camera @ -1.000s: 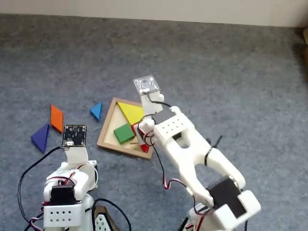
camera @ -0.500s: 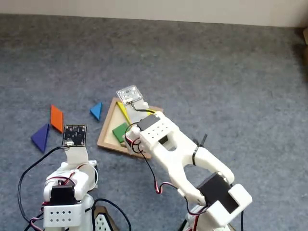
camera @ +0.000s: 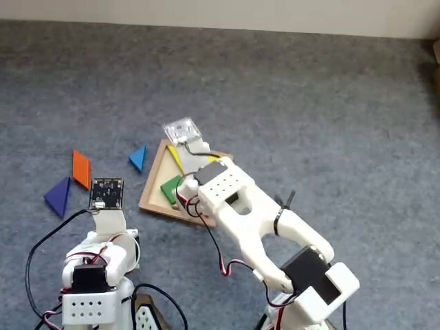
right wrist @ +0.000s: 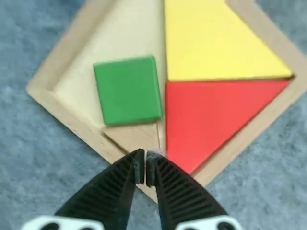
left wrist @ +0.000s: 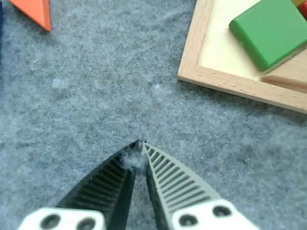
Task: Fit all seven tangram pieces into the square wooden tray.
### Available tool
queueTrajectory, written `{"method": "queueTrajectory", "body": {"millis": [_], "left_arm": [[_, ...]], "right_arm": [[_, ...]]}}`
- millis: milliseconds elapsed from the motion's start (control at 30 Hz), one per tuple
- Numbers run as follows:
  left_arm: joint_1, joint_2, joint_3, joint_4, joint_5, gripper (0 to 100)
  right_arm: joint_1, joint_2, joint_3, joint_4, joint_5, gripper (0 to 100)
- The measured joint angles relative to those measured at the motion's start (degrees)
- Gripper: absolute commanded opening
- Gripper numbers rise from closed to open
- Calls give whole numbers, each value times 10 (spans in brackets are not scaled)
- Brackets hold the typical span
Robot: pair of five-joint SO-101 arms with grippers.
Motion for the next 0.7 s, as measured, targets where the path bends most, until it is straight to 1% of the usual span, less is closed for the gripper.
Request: {"method": "queueTrajectory", "body": {"millis": [167,300,433,633,700], "left_arm": [[0,0,0,0,0,5],[0,0,0,0,0,5],[0,0,0,0,0,5],[0,0,0,0,0,5],[0,0,0,0,0,5]], "right_arm": [[-1,0,-48,-4,0,19],[-8,4,-61,-76,0,19],[-14,47,-43,-142,0,19],[-27,76,-28,-151,0,19],[-26,76,-18,-137,-2,19]]}}
